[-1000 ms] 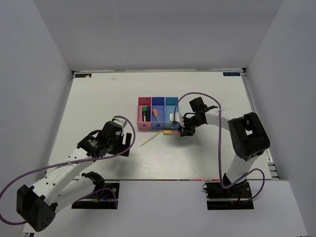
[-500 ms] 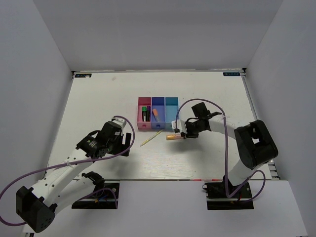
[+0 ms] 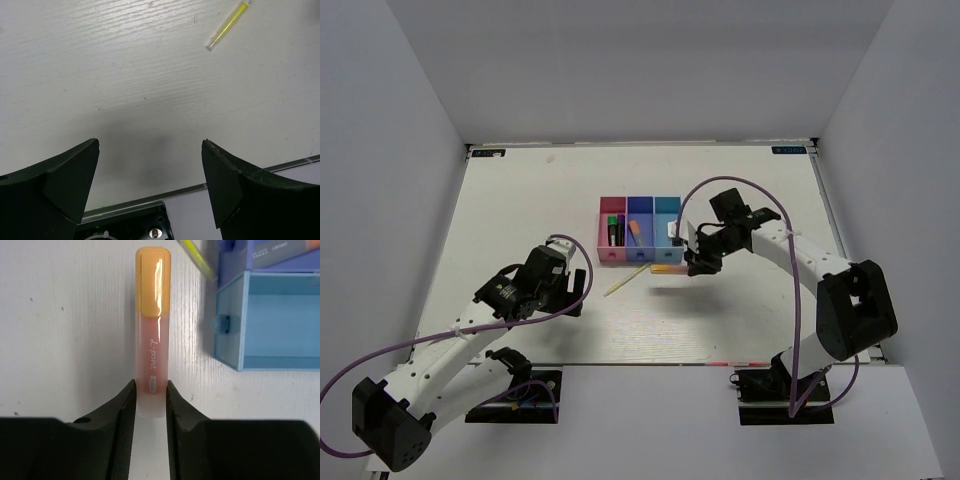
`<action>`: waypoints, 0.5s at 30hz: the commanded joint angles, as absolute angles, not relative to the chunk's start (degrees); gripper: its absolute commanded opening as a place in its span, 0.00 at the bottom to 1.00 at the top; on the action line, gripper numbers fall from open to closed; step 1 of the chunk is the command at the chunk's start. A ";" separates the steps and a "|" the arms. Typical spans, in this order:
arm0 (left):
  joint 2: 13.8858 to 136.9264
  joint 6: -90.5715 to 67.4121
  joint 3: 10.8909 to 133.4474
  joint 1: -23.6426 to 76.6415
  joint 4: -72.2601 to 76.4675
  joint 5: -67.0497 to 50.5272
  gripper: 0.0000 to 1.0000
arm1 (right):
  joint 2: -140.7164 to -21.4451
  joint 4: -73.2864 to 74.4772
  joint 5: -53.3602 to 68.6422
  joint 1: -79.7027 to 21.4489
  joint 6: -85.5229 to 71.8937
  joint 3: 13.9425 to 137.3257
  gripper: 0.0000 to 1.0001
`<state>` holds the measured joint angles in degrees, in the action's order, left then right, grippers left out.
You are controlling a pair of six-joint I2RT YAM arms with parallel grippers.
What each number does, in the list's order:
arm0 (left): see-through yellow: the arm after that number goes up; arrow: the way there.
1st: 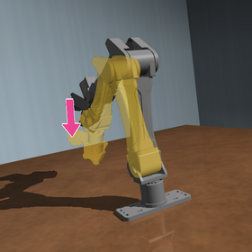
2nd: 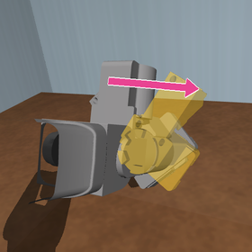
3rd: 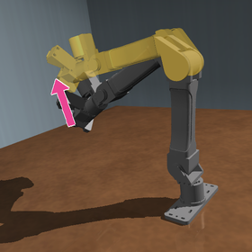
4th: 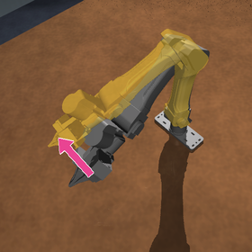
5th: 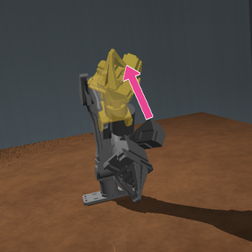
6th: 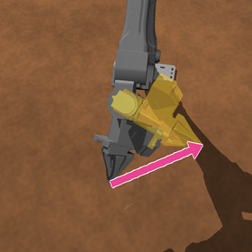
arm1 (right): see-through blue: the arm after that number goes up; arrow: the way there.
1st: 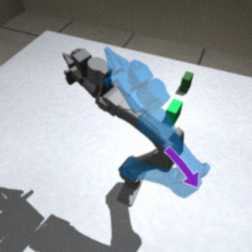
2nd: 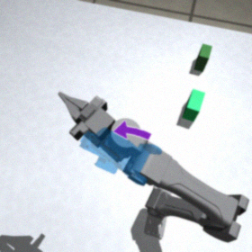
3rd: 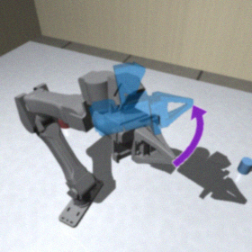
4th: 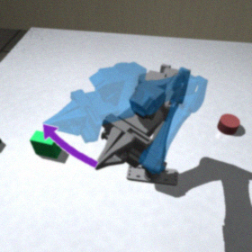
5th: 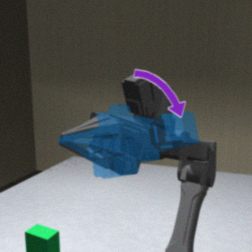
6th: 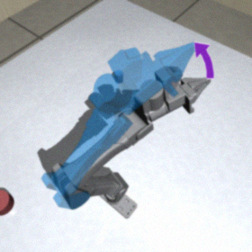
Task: Sort the stationery into containers
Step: Grab a piece of stationery with the right arm, then place the stationery into the container
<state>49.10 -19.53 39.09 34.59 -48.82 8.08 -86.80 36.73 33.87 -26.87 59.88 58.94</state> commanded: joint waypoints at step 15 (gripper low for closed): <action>48.78 -19.42 39.11 34.19 -47.90 8.18 0.93 | -99.31 19.69 25.33 -32.43 7.86 82.17 0.00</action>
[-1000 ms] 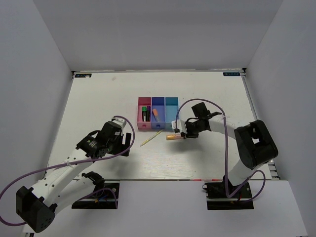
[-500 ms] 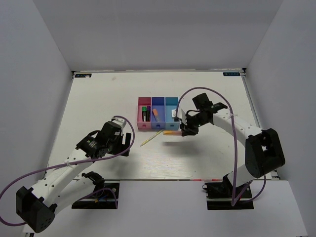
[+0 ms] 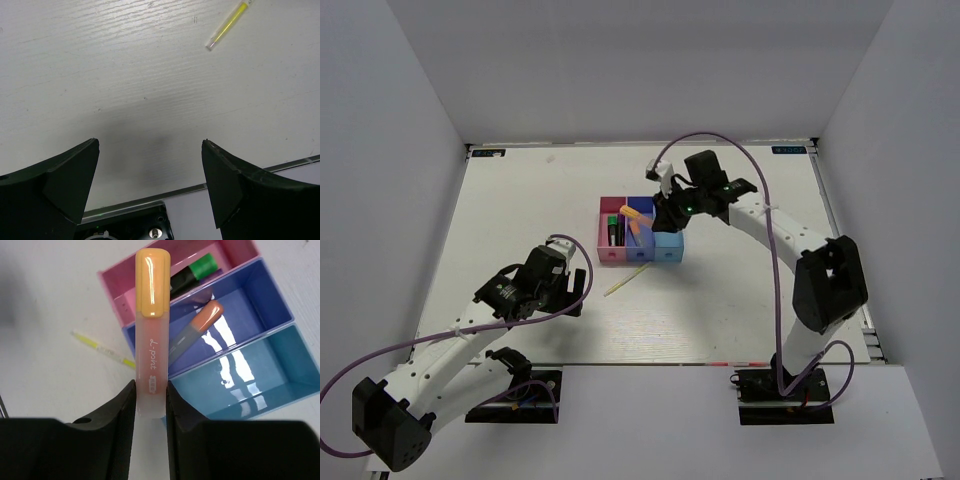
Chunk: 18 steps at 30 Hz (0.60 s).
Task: Sort the stationery into containers
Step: Place the stationery into the container
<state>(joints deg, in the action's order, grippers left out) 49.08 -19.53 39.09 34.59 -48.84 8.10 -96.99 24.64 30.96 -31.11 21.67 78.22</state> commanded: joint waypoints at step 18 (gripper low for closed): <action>48.78 -19.16 39.02 34.19 -47.81 8.09 0.93 | -106.52 18.37 8.53 -35.07 -14.15 84.99 0.00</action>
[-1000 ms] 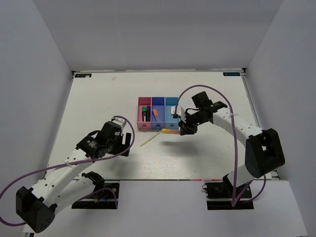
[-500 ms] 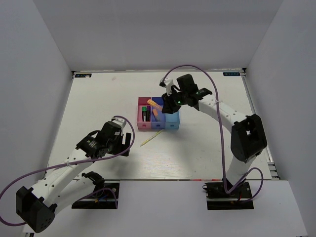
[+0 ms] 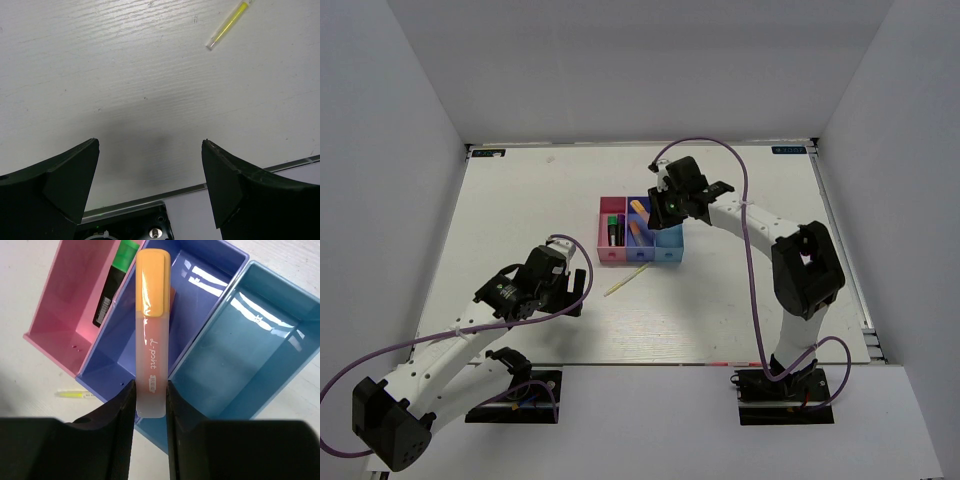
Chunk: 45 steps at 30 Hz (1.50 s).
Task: Sort the stationery into containers
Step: Place the stationery into the container, then grab a piece of stationery with the left arm
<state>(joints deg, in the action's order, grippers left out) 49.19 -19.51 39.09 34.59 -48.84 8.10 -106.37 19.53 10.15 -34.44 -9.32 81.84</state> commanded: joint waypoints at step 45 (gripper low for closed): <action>70.74 -13.72 48.25 40.33 -36.66 6.24 0.55 | -81.40 28.28 22.73 -31.03 23.62 65.32 0.52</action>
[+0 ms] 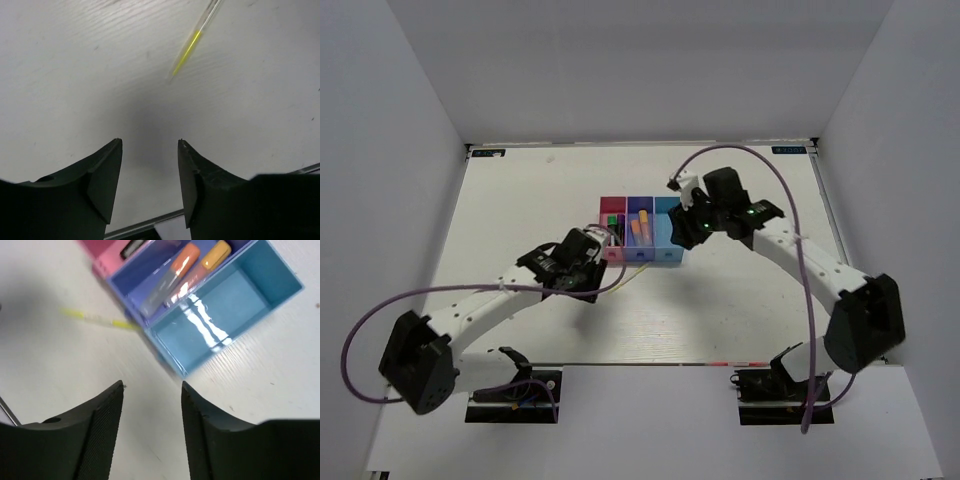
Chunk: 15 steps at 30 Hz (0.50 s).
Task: Sort the stationery into containers
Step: Grab a piece of stationery with the left arm
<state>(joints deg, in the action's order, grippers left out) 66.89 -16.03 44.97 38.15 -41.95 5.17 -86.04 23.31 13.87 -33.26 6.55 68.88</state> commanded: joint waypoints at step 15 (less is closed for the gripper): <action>93.77 -9.32 57.82 45.26 -26.11 11.26 0.65 | -63.63 40.34 29.00 -23.73 44.21 45.88 0.22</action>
